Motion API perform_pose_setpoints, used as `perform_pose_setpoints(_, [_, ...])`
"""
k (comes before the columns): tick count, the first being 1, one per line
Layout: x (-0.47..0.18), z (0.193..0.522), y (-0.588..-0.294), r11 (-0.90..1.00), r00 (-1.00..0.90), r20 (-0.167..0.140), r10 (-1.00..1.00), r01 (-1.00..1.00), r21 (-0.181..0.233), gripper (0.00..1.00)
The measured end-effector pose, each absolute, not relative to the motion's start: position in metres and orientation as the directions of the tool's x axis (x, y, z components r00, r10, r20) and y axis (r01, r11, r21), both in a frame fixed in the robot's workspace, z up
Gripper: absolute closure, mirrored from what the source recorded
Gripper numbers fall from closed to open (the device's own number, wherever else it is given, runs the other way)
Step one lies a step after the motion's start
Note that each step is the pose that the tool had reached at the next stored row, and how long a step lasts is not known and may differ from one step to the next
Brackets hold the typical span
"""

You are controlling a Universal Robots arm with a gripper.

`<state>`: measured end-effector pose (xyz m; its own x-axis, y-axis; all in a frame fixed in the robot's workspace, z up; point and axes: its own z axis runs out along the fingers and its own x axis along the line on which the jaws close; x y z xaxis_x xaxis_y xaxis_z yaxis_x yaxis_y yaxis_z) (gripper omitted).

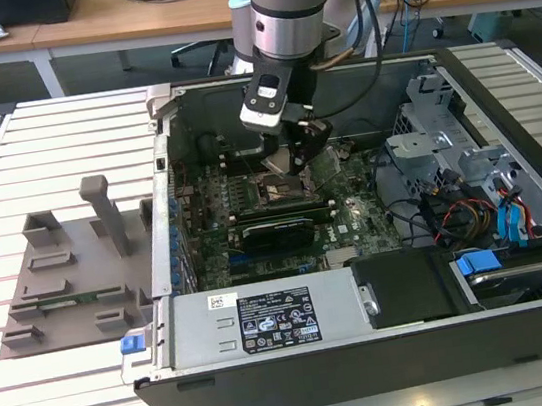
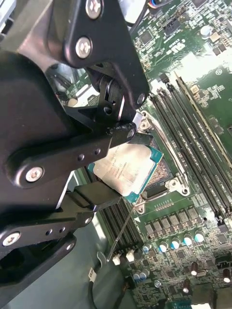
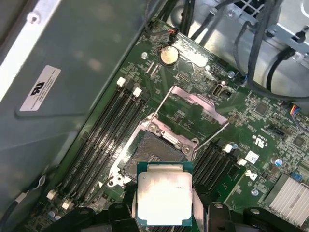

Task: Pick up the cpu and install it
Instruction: 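Place the cpu into insertion slot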

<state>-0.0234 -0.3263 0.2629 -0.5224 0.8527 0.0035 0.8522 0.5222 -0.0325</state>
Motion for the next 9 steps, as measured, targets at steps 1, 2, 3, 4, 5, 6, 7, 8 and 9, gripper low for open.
perform_pose_setpoints(1, [-0.0234, 0.2629, -0.3264, 0.516, -0.517, 0.002, 0.856, 0.856, -0.034, 0.45])
perform_pose_setpoints(2, [-0.0235, 0.2629, -0.3264, 0.508, -0.508, -0.001, 0.861, 0.861, -0.035, 0.45])
perform_pose_setpoints(3, [-0.0235, 0.2630, -0.3264, 0.504, -0.504, -0.003, 0.863, 0.863, -0.036, 0.45])
perform_pose_setpoints(4, [-0.0235, 0.2630, -0.3264, 0.500, -0.501, -0.004, 0.866, 0.865, -0.037, 0.45])
perform_pose_setpoints(5, [-0.0235, 0.2629, -0.3264, 0.494, -0.494, -0.005, 0.869, 0.869, -0.037, 0.45])
perform_pose_setpoints(6, [-0.0234, 0.2629, -0.3264, 0.490, -0.490, -0.005, 0.871, 0.871, -0.037, 0.45])
perform_pose_setpoints(7, [-0.0234, 0.2629, -0.3264, 0.486, -0.486, -0.005, 0.874, 0.873, -0.038, 0.45])
perform_pose_setpoints(8, [-0.0235, 0.2629, -0.3264, 0.479, -0.479, -0.006, 0.878, 0.877, -0.038, 0.45])
perform_pose_setpoints(9, [-0.0235, 0.2628, -0.3263, 0.465, -0.466, -0.006, 0.885, 0.884, -0.038, 0.45])
